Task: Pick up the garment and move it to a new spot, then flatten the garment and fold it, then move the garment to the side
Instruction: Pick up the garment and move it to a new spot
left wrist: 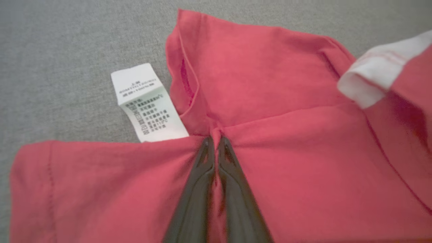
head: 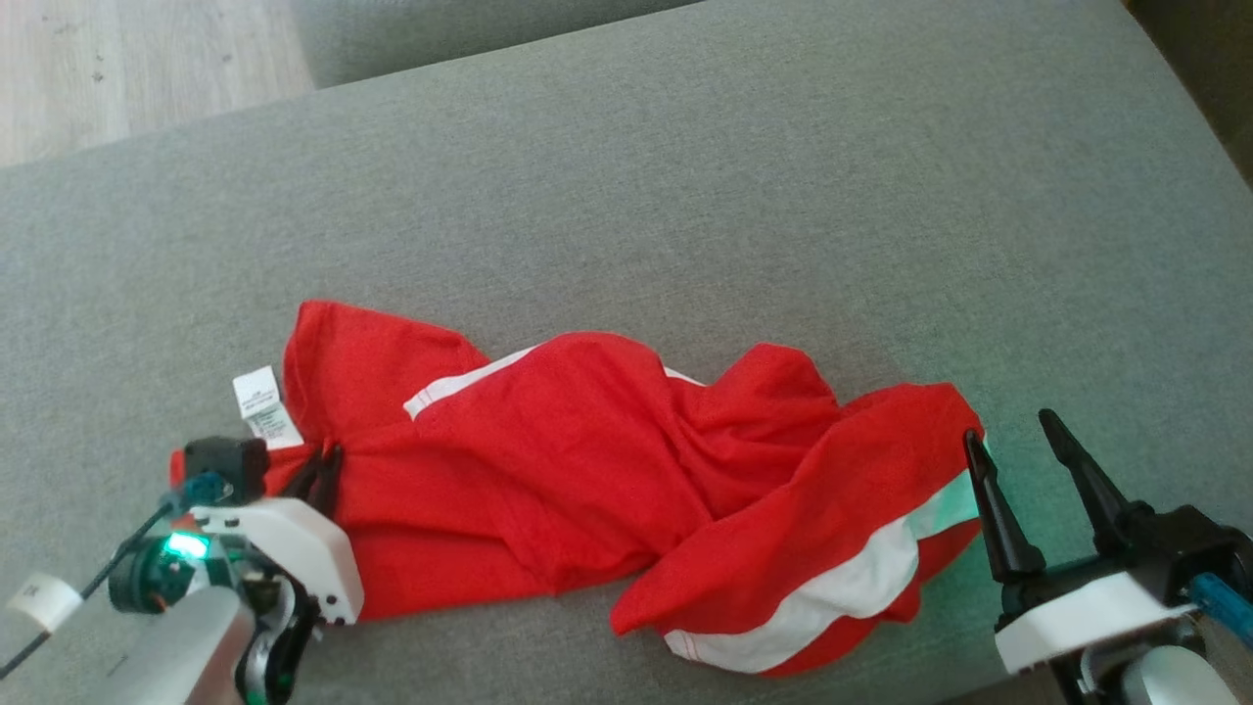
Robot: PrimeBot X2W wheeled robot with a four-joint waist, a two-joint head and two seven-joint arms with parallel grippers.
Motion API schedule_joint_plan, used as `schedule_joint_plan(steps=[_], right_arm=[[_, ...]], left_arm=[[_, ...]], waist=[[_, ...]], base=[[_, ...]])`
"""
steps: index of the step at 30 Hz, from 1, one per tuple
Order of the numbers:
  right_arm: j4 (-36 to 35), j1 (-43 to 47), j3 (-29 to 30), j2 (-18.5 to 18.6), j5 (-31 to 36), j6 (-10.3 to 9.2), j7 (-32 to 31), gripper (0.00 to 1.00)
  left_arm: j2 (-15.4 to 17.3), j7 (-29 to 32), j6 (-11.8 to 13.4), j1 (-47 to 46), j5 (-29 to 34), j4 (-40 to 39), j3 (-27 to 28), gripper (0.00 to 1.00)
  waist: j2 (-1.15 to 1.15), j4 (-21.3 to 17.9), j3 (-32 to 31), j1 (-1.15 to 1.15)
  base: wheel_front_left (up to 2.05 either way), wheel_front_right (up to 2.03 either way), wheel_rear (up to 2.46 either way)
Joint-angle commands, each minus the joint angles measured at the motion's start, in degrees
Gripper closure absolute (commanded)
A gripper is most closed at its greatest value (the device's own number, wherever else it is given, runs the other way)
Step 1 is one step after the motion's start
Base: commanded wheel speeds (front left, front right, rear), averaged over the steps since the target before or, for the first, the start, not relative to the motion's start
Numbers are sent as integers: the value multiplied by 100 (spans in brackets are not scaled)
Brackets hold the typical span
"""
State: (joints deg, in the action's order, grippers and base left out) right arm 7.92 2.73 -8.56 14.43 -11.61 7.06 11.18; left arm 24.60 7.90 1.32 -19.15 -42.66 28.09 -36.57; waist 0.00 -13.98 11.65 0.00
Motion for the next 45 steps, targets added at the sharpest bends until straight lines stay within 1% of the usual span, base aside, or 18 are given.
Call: schedule_joint_plan(steps=[1, 5, 7, 10, 13, 17, 21, 24, 27, 30, 33, 38, 40, 45], right_arm=[[-130, -127, -59, 67, -21, 43, 77, 0], [-74, -131, -70, 20, -8, 43, 100, 0], [-54, -113, -78, 7, 6, 43, 108, 0], [-34, -58, -69, 1, 23, 43, 107, 0], [-48, 21, -46, 12, 41, 43, 88, 0], [-110, 120, -42, 28, 61, 43, 27, 0], [-186, 186, -48, 34, 71, 43, -39, 0], [-238, 200, -73, 45, 84, 43, -87, 0], [-267, 185, -103, 61, 86, 43, -121, 0], [-278, 167, -119, 59, 88, 43, -141, 0], [-276, 169, -148, 54, 92, 43, -143, 0], [-214, 156, -214, 28, 63, 43, -127, 0], [-199, 148, -226, 19, 58, 43, -120, 0], [-128, 119, -231, -15, 52, 43, -78, 0]], left_arm=[[-208, 110, -130, 131, -83, 135, -130, 100], [-336, -308, -83, 64, -143, -2, 47, 100], [-377, -585, 8, 39, -203, -145, 226, 100], [-297, -981, 210, 20, -239, -430, 535, 100], [-44, -1216, 476, 17, -200, -794, 835, 100], [444, -1337, 848, 66, -172, -1349, 1279, 100], [922, -1219, 1156, 42, -161, -1810, 1650, 100], [1245, -1174, 1282, -91, -150, -2013, 1919, 100], [1481, -1220, 1324, -330, -103, -2146, 2128, 100], [1595, -1213, 1238, -582, -133, -2346, 2227, 100], [1655, -1135, 1145, -808, -120, -2612, 2199, 100], [1645, -956, 1085, -1158, -114, -3202, 2104, 100], [1643, -904, 1080, -1223, -112, -3343, 2079, 100], [1577, -633, 1089, -1583, -116, -4052, 1940, 100]], waist=[[0, 24, -20, 0], [0, 113, -106, 0], [0, 176, -175, 0], [0, 302, -303, 0], [0, 495, -438, 0], [0, 798, -590, 0], [0, 1127, -672, 0], [0, 1336, -695, 0], [0, 1473, -702, 0], [0, 1527, -705, 0], [0, 1531, -711, 0], [0, 1430, -750, 0], [0, 1398, -756, 0], [0, 1272, -785, 0]], base=[[0, 0, 0], [0, 0, 0], [0, 0, 0], [0, 0, 0], [0, 0, 0], [0, 0, 0], [0, 0, 0], [0, 0, 0], [0, 0, 0], [0, 0, 0], [0, 0, 0], [0, 0, 0], [0, 0, 0], [0, 0, 0]])
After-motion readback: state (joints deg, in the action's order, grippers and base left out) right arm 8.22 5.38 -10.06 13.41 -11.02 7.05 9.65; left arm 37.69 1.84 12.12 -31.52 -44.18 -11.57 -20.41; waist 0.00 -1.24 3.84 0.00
